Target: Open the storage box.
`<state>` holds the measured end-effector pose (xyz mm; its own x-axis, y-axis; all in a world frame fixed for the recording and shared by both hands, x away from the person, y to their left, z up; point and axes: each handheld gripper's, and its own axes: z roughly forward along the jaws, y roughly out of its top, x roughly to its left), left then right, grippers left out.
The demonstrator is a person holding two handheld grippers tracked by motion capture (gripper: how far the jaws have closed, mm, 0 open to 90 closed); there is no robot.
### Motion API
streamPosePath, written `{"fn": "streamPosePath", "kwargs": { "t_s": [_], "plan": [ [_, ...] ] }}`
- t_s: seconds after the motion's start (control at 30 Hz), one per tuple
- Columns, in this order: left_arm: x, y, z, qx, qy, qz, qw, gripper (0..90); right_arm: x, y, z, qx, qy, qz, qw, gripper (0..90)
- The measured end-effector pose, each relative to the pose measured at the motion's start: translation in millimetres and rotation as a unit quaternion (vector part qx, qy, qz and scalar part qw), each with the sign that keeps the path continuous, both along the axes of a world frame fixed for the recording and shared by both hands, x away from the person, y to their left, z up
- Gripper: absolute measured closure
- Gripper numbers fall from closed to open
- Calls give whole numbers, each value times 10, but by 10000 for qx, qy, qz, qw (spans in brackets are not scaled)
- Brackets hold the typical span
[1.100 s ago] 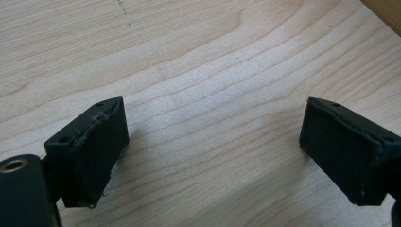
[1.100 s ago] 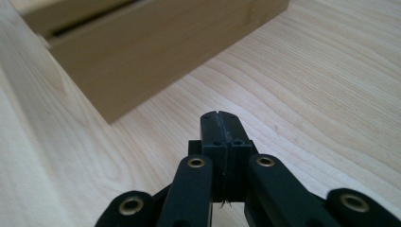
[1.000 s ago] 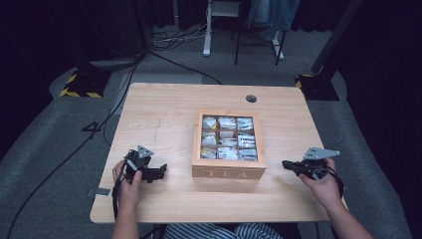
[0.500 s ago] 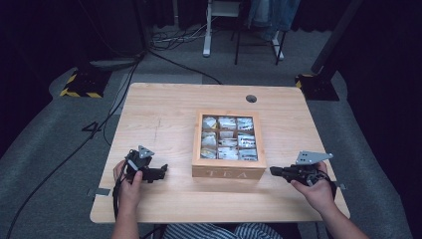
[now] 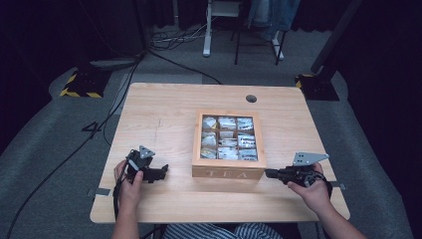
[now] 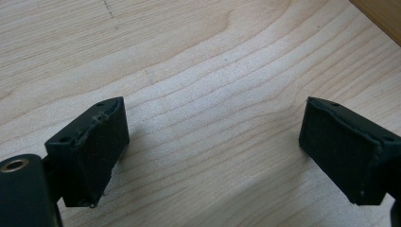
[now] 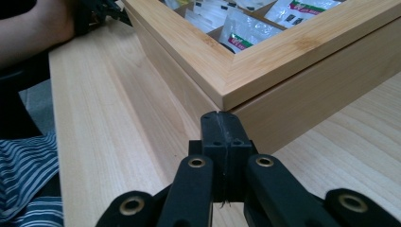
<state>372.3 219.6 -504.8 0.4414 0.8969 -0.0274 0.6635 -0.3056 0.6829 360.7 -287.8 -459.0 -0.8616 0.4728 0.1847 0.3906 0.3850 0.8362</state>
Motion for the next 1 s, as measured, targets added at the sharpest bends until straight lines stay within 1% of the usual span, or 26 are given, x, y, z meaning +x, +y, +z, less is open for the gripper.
{"fn": "streamPosePath", "kwargs": {
  "t_s": [0.03, 0.1, 0.17, 0.2, 0.33, 0.5, 0.7, 0.73, 0.83, 0.9, 1.0],
  "plan": [
    [0, -1, 0, 1, -1, -4, 10000, 98, 2, 3, -7, -12, -36, -16, 10000, 900],
    [1, -7, -1, -9, -8, 14, 10000, 98, 6, 7, -14, -21, -33, -35, 10000, 900],
    [0, -10, 0, -7, -3, 13, 10000, 98, 18, 9, -28, 91, 55, -37, 9999, 900],
    [0, -12, 0, -7, -3, 11, 10000, 98, 18, 10, -27, 93, 60, -40, 9999, 900],
    [0, -14, 1, 12, 0, 9, 10000, 98, 1, 34, 9, 6, -62, -114, 9999, 900],
    [1, -16, 1, 12, -4, 10, 10000, 98, 13, 39, 58, 48, -86, -145, 9998, 900],
    [0, -16, 1, 12, -5, 11, 10000, 98, 24, 55, 161, 109, -208, -154, 9996, 900],
    [1, -17, 1, 12, -5, 15, 10000, 97, 30, 60, 202, 130, -261, -162, 9994, 900],
    [1, -18, 1, 13, -5, 18, 10000, 97, 54, 79, 287, 162, -325, -171, 9992, 900],
    [1, -18, 1, 13, -5, 18, 10000, 97, 59, 85, 300, 161, -325, -175, 9992, 900],
    [1, -18, 1, 13, -5, 18, 10000, 97, 86, 108, 359, 182, -325, -194, 9991, 900]
  ]
}}
